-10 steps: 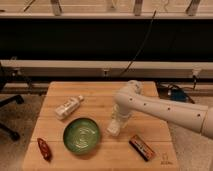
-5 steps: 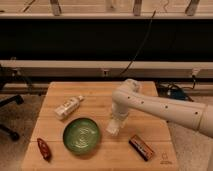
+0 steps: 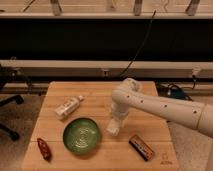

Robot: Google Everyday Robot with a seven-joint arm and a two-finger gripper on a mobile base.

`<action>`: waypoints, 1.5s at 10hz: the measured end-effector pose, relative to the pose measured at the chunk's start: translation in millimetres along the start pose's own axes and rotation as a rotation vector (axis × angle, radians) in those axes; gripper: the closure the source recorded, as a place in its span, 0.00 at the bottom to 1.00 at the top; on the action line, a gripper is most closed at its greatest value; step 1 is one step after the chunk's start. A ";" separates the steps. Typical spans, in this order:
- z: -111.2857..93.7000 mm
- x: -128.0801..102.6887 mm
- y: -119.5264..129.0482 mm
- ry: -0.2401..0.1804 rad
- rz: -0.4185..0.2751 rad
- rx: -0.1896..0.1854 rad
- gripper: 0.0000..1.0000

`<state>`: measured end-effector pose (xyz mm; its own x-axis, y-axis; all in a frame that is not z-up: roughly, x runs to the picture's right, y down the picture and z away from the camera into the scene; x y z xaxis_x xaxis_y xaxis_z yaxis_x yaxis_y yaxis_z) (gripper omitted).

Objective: Place the white sponge in the ceramic bowl

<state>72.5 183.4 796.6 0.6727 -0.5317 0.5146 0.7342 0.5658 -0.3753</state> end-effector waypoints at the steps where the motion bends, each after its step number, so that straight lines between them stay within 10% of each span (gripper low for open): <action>1: -4.9 -2.8 0.6 0.005 -0.009 0.001 0.75; 4: -22.4 -30.7 -15.2 0.031 -0.067 0.005 0.99; 15: -15.4 -189.8 -116.6 0.089 -0.558 -0.048 1.00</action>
<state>-139.4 208.7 730.9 0.1846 -0.7942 0.5790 0.9828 0.1550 -0.1008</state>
